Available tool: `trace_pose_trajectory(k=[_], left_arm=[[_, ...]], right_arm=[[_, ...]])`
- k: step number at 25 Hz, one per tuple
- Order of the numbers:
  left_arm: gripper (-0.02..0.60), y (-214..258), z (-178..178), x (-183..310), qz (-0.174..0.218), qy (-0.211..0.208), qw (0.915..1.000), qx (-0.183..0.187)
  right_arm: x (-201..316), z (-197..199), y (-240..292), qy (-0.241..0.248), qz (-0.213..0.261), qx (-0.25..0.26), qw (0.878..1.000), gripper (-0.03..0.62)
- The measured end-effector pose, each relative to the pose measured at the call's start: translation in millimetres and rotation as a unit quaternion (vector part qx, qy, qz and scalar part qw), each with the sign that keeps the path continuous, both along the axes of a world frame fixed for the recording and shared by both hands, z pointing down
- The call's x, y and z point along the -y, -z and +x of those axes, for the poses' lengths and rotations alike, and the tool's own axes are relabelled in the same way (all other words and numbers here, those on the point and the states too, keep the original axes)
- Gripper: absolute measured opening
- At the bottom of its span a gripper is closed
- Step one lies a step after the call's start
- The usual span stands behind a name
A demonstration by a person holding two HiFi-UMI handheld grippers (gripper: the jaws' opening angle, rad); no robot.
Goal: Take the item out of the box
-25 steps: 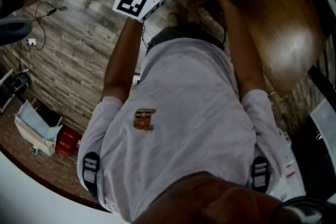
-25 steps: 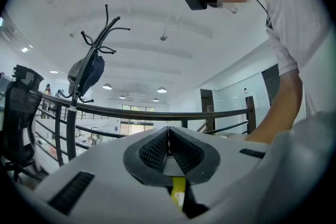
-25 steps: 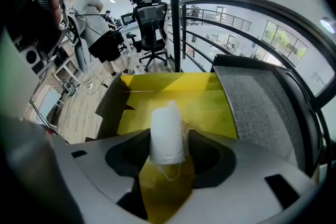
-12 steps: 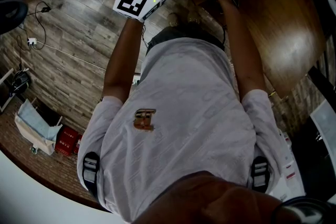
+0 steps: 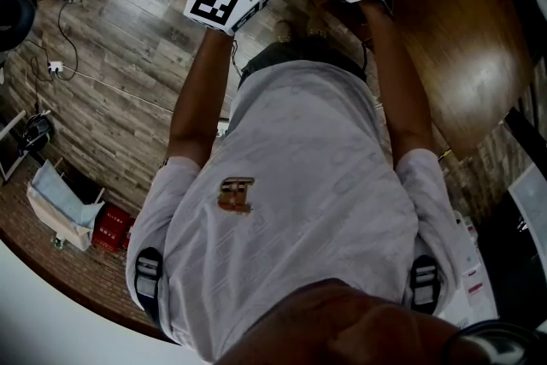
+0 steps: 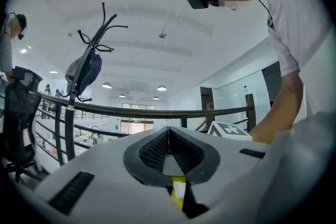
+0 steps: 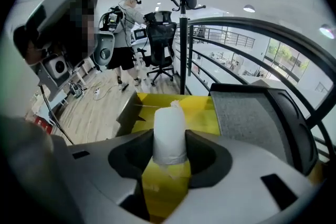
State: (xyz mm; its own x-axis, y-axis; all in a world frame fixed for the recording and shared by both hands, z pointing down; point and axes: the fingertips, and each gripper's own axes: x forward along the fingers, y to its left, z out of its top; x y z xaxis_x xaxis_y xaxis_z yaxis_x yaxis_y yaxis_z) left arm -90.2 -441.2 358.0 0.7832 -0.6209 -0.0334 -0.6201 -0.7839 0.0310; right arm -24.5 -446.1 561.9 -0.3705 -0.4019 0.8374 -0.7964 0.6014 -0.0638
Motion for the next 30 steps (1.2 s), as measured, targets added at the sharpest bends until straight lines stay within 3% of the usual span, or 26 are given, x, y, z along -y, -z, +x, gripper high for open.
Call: trace_pose_trajectory(k=[8, 16, 30], left_arm=[[0.020, 4, 16, 1, 0.011, -0.004, 0.9999, -0.001], [0.020, 15, 33, -3, 0.003, 0.000, 1.0000, 0.006], [0.020, 38, 57, -22, 0.023, 0.000, 0.9997, 0.003]], right_arm=[[2, 2, 52, 0.012, 0.057, 0.051, 0.997, 0.198], [-2, 11, 116, 0.016, 0.118, 0.118, 0.986, 0.198], [-21, 25, 209, 0.035, 0.231, 0.232, 0.944, 0.198]])
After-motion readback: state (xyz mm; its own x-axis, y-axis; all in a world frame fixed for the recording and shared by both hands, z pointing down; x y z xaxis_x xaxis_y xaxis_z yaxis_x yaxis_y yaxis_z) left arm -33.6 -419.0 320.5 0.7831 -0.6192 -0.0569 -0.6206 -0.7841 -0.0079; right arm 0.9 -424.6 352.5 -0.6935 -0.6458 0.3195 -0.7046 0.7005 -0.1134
